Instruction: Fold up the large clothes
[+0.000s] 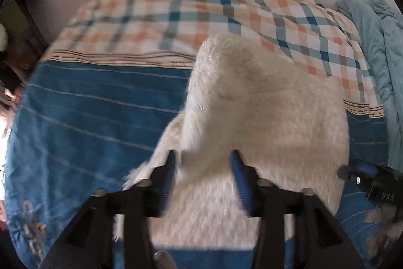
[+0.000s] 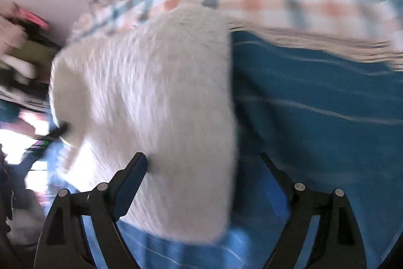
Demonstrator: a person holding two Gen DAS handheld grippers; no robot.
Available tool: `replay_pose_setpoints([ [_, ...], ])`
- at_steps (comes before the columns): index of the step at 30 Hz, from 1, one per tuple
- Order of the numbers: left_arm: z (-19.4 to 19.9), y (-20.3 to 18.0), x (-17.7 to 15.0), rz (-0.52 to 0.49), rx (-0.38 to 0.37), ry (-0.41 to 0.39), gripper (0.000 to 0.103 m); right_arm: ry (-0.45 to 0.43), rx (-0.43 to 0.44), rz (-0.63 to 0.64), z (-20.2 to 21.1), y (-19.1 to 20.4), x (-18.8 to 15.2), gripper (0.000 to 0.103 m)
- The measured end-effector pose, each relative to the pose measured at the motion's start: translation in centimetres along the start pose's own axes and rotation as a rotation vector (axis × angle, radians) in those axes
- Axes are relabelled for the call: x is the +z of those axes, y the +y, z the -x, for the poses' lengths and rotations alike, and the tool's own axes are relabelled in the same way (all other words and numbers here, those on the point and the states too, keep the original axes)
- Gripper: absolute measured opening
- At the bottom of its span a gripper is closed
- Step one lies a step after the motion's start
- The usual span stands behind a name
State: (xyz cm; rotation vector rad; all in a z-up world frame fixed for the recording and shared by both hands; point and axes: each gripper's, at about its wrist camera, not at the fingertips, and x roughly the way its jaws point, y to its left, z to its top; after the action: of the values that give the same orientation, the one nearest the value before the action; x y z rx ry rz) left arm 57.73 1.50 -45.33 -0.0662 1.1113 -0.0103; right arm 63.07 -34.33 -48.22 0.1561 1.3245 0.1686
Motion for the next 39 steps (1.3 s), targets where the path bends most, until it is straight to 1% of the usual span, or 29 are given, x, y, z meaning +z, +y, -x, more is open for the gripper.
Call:
replay_pose_setpoints([
  [1,1.4,-0.1,-0.7,-0.005,0.006,-0.011,0.088,-0.018,-0.133,0.011,1.4,1.3,-1.4,0.090],
  [2,2.6,-0.2,-1.4,-0.011,0.024,-0.025,0.092,-0.028,-0.195,0.015,2.0,1.4,-2.3,0.091],
  [3,3.5,-0.4,-1.8,-0.017,0.042,-0.034,0.092,-0.040,-0.247,0.018,3.0,2.1,-3.1,0.091],
  [4,5.0,-0.5,-2.5,-0.029,0.060,-0.042,0.093,-0.057,-0.298,0.017,4.6,3.0,-5.0,0.092],
  [5,6.4,-0.7,-3.2,-0.028,0.075,-0.047,0.093,-0.074,-0.337,0.015,5.9,3.6,-6.2,0.092],
  [7,9.2,-0.7,-4.4,-0.015,0.062,-0.057,0.093,-0.111,-0.411,0.013,9.9,7.2,-8.6,0.093],
  [9,11.8,-0.9,-5.1,-0.004,0.065,-0.066,0.094,-0.152,-0.447,0.003,13.4,9.5,-10.1,0.094],
  [10,13.8,-0.9,-5.7,-0.002,0.061,-0.069,0.094,-0.163,-0.453,-0.002,15.7,9.6,-10.2,0.094],
  [11,15.5,-1.1,-6.1,-0.003,0.060,-0.077,0.094,-0.180,-0.454,-0.005,18.3,10.9,-11.4,0.095],
  [12,16.9,-1.4,-6.3,-0.004,0.058,-0.083,0.094,-0.191,-0.461,-0.008,19.9,11.3,-12.2,0.095],
  [13,18.2,-1.7,-6.3,-0.006,0.054,-0.088,0.095,-0.213,-0.465,-0.011,22.7,12.1,-13.8,0.095],
  [15,21.9,-2.0,-7.2,-0.020,0.053,-0.114,0.095,-0.239,-0.458,-0.024,27.2,13.7,-15.8,0.095],
  [16,23.6,-2.0,-7.7,-0.025,0.044,-0.122,0.095,-0.252,-0.457,-0.031,29.3,13.6,-17.5,0.095],
  [17,25.5,-2.1,-8.0,-0.030,0.020,-0.108,0.096,-0.267,-0.453,-0.035,32.1,14.5,-18.9,0.096],
  [21,33.1,-2.7,-9.8,-0.062,-0.012,-0.143,0.096,-0.314,-0.445,-0.063,41.1,17.1,-23.5,0.096],
  [23,36.9,-3.0,-10.9,-0.083,-0.012,-0.160,0.096,-0.327,-0.435,-0.063,44.9,18.4,-25.7,0.096],
  [27,43.3,-3.2,-12.8,-0.106,0.011,-0.203,0.096,-0.374,-0.420,-0.059,52.5,21.2,-30.4,0.096],
  [31,49.1,-2.6,-14.5,-0.099,0.014,-0.264,0.096,-0.417,-0.421,-0.039,58.7,23.1,-34.8,0.096],
  [33,51.5,-2.3,-15.2,-0.094,0.012,-0.289,0.096,-0.431,-0.412,-0.032,61.3,24.0,-36.8,0.096],
  [35,53.6,-2.1,-15.6,-0.091,0.010,-0.295,0.096,-0.438,-0.402,-0.033,63.9,24.8,-38.4,0.096],
  [39,56.3,-2.2,-16.1,-0.101,0.015,-0.296,0.096,-0.454,-0.372,-0.030,67.9,26.3,-40.4,0.096],
])
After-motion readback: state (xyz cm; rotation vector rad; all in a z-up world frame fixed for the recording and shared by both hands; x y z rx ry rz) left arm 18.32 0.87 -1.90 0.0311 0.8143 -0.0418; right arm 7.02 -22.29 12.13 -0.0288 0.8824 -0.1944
